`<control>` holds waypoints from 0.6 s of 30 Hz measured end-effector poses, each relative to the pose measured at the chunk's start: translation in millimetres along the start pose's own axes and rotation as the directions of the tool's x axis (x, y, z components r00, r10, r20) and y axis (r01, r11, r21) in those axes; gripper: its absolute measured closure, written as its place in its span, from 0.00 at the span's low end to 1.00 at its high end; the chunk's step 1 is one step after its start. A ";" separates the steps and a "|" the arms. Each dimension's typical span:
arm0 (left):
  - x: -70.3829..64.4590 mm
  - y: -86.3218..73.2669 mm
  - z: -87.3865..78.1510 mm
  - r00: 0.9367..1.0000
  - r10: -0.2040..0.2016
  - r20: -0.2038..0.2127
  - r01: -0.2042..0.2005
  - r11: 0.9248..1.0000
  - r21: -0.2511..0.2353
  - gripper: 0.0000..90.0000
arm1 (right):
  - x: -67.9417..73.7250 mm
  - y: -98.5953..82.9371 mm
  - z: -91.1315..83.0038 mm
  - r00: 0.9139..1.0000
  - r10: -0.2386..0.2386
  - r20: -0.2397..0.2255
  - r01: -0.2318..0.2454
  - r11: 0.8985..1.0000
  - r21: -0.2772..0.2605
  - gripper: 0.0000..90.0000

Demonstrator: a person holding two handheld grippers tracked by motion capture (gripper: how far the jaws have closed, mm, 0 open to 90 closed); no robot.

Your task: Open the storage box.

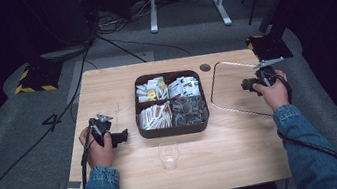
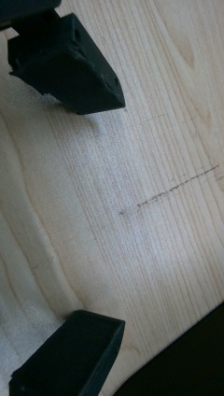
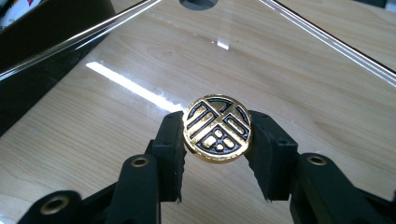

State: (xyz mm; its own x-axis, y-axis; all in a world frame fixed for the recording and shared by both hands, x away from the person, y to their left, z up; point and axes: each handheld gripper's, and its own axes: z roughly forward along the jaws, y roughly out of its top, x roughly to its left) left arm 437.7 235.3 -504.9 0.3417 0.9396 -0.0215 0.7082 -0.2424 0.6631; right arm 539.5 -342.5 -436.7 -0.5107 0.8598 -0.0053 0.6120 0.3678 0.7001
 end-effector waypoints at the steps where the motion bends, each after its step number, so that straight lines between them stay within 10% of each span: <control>1: 0.1 0.0 -0.1 1.000 0.001 -0.001 -0.001 1.000 0.000 0.00 | 0.2 -1.3 1.3 1.000 0.002 -0.001 -0.002 1.000 0.003 0.65; 18: 0.0 0.0 0.0 1.000 0.000 -0.001 0.000 1.000 0.000 0.00 | 2.9 -18.6 18.8 1.000 -0.004 -0.013 0.005 0.999 0.042 0.65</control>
State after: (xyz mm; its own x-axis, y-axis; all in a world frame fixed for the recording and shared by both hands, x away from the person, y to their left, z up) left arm 437.7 235.3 -504.9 0.3414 0.9397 -0.0209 0.7082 -0.2425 0.6631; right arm 538.0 -340.2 -463.2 -0.5213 0.8534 0.0014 0.6342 0.3863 0.6697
